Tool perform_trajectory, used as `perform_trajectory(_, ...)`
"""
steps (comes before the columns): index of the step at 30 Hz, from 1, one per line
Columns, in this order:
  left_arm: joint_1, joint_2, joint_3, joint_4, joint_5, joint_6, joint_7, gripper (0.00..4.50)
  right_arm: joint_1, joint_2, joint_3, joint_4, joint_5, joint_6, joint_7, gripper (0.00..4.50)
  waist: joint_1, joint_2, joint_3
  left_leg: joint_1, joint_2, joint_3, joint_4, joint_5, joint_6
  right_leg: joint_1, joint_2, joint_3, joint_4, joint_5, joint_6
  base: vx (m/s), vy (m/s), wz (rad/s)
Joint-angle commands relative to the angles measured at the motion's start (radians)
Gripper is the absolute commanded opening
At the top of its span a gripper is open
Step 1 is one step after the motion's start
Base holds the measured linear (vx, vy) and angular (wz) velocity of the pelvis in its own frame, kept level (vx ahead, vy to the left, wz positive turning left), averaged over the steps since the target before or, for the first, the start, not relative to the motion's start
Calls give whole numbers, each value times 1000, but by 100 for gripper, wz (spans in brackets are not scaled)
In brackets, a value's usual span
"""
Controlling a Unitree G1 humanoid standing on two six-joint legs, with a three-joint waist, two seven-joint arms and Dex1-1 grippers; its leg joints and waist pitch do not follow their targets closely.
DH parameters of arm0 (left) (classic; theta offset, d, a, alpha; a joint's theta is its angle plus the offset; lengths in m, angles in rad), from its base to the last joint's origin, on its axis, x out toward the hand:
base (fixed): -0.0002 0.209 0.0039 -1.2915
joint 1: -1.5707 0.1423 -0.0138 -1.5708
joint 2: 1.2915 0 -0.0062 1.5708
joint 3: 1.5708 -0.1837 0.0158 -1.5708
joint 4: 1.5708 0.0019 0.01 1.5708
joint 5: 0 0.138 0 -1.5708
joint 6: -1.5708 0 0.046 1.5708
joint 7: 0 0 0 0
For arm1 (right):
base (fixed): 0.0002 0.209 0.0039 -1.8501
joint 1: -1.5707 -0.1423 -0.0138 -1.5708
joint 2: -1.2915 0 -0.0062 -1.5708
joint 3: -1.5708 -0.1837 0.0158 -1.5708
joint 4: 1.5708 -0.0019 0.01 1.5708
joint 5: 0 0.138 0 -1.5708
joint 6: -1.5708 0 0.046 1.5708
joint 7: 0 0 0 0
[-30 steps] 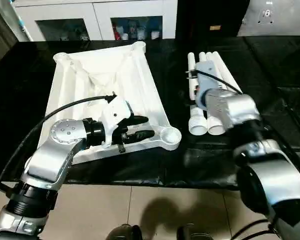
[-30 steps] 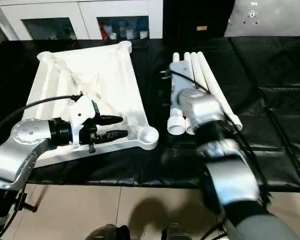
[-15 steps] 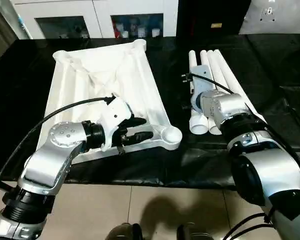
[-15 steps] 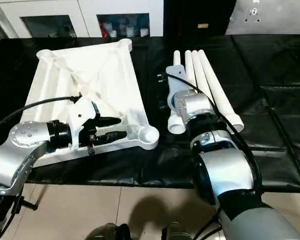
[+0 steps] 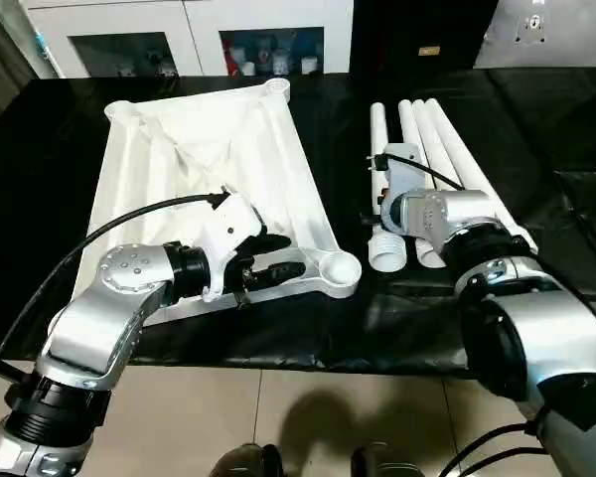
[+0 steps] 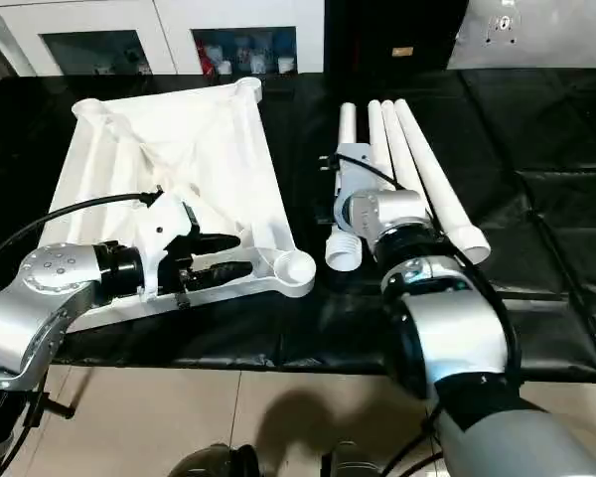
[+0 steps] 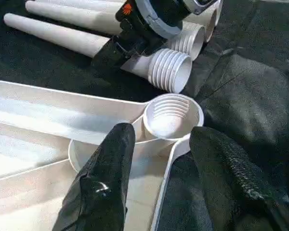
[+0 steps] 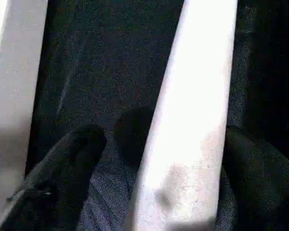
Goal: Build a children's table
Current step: Pick table leg
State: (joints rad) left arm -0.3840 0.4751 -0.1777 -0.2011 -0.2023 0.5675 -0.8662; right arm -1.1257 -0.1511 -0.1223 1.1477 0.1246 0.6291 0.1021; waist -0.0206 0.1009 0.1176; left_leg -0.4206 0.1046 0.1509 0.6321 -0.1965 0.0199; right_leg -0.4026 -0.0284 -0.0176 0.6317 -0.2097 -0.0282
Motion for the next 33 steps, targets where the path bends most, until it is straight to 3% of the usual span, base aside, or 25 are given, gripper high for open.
perform_trajectory(1,5,2,-15,-21,-3,7,7,218,-4,3,-8,25,9,13,9,379,0,-3,-68,31,115,-39,-75,-120,70,51,-123,47,-55,-15,-319,0,0,0)
perform_trajectory(2,5,-2,-18,-20,-1,7,10,218,-6,3,-14,28,12,12,12,353,0,-3,-68,31,116,-39,-75,-120,72,50,-123,46,-55,-17,-319,0,0,0)
perform_trajectory(5,3,-10,-19,-17,0,5,21,218,-12,2,-29,37,20,8,14,343,-1,-3,-69,31,116,-39,-75,-116,76,49,-122,46,-55,-19,-320,0,0,0)
perform_trajectory(10,-2,-24,-15,-8,0,8,42,218,-13,2,-37,42,22,0,17,289,-1,-3,-66,31,117,-39,-76,-128,76,48,-123,46,-57,-32,-319,0,0,0)
perform_trajectory(12,-3,-28,-14,-5,4,12,50,218,-13,3,-42,43,25,-2,12,277,-1,2,-66,32,117,-40,-77,-139,71,47,-122,46,-57,-42,-318,0,0,0)
perform_trajectory(15,-4,-31,-17,-5,4,19,57,218,-15,4,-50,42,27,-1,14,253,0,-5,-69,31,116,-39,-76,-133,73,50,-124,47,-57,-35,-321,0,0,0)
perform_trajectory(18,-6,-36,-19,-11,2,22,69,218,-20,6,-58,41,28,-9,11,223,1,-3,-70,31,116,-39,-75,-124,78,49,-123,46,-57,-30,-322,0,0,0)
perform_trajectory(19,-8,-49,-15,-5,1,10,82,218,-19,5,-62,29,28,-30,4,218,0,2,-74,32,117,-39,-74,-121,77,49,-122,45,-55,-21,-321,0,0,0)
perform_trajectory(20,-8,-50,-15,-4,1,9,83,218,-19,5,-63,27,29,-33,4,211,0,0,-74,31,117,-39,-74,-119,78,50,-122,45,-55,-14,-323,0,0,0)
perform_trajectory(21,-9,-59,-13,3,2,3,91,218,-18,4,-66,19,34,-25,9,211,2,8,-78,31,116,-40,-71,-113,80,52,-123,44,-52,-4,-326,0,0,0)
perform_trajectory(22,-9,-64,-13,8,2,0,97,218,-18,4,-69,15,39,-18,12,196,1,3,-78,31,116,-39,-72,-116,82,51,-122,44,-54,0,-325,0,0,0)
perform_trajectory(25,-8,-87,-14,16,4,-4,119,218,-4,2,-85,-23,57,-19,12,187,3,3,-82,31,116,-38,-70,-106,87,52,-121,43,-52,17,-331,0,0,0)
perform_trajectory(26,-8,-94,-16,19,5,-6,125,218,1,1,-93,-35,65,-18,12,187,6,14,-88,32,116,-39,-66,-94,89,55,-123,42,-47,33,-331,0,0,0)
perform_trajectory(27,-9,-101,-16,24,7,-9,134,218,10,2,-99,-55,69,-35,16,187,7,20,-93,32,116,-41,-64,-80,93,57,-122,40,-43,58,-330,0,0,0)
perform_trajectory(28,-10,-104,-17,26,8,-11,139,218,14,3,-101,-65,72,-44,19,185,6,13,-92,33,117,-39,-66,-74,100,55,-119,39,-46,71,-327,0,0,0)
perform_trajectory(31,-22,-129,-11,42,14,-18,169,218,49,10,-111,-138,78,-134,27,184,13,9,-99,28,114,-36,-57,-39,130,58,-125,39,-42,109,-333,0,0,0)
perform_trajectory(32,-51,-160,10,71,15,-28,209,218,83,15,-115,-223,70,-201,-18,184,17,22,-100,29,114,-37,-55,-37,131,57,-125,38,-41,105,-329,0,0,0)
perform_trajectory(33,-62,-171,18,81,15,-33,222,218,92,15,-122,-254,80,-198,-15,184,19,20,-103,32,117,-36,-56,-44,131,54,-121,37,-43,95,-321,0,0,0)
